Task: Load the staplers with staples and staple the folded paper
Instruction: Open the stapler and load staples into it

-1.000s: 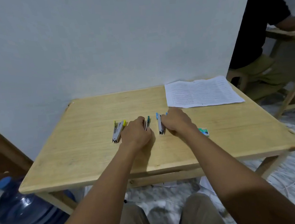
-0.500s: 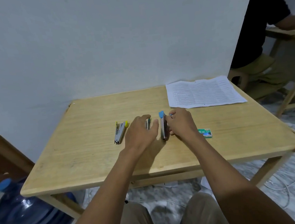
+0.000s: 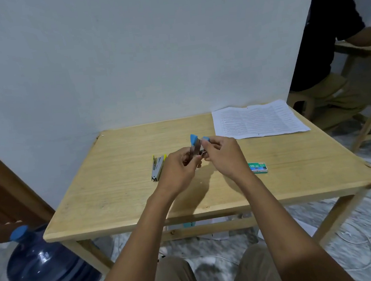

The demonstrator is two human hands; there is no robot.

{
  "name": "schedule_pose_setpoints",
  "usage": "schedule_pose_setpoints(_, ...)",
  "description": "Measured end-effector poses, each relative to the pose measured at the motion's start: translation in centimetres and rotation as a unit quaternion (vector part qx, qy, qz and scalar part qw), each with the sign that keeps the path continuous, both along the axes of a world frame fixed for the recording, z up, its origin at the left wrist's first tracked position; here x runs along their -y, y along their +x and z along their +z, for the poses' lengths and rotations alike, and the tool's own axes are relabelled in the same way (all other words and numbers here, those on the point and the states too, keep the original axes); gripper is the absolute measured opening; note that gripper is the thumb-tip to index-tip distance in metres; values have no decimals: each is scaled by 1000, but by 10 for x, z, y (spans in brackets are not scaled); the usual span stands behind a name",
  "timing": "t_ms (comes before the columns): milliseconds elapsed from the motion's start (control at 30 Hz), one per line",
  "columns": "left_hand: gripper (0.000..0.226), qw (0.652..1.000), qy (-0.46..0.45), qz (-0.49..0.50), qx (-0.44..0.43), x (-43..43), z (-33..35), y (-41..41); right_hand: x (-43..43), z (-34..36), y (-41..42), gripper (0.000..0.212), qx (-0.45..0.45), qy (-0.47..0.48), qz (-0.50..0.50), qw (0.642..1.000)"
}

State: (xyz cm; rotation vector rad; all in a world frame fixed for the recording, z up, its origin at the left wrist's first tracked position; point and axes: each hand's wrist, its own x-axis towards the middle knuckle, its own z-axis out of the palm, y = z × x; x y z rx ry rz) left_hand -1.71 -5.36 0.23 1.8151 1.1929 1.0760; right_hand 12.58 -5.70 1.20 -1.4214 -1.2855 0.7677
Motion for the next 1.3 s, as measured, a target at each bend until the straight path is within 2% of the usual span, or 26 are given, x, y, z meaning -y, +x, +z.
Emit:
schedule_pose_setpoints(167,12,999,46,22,-1,4,-3,2,3,4,-9,27,-5,0,-45,999)
schedule_pose_setpoints(400,13,993,100,62,-5,13,-8,11,3,0,-22,30,-28,0,-93,995)
schedule_pose_setpoints(567,14,993,81,81,32,15,-8,11,8,8,-25,30,37,48,-81,995)
schedule_pose_setpoints(700,13,990,92,104,20,11,9,6,9,11,-23,25,97,92,-40,990)
schedule_pose_setpoints(867,7,992,79,98,27,7,18,1,6,10,-18,23,116,92,-30,989)
schedule_pose_setpoints(967,4,990,64,98,76,10,15,0,-3,3,-7,26,55,44,-75,995)
schedule_pose_setpoints(1133,6,988,13,40,148,12,12,-9,-9,2,2,26,-43,-15,-81,996)
schedule_pose_setpoints(1233,6,987,-43,10,154,12,12,-19,-16,-6,16,27,-155,-59,-102,981)
schedule_pose_setpoints(1300,5,981,-106,-23,163,12,9,-26,-19,-6,25,25,-231,-71,-79,967)
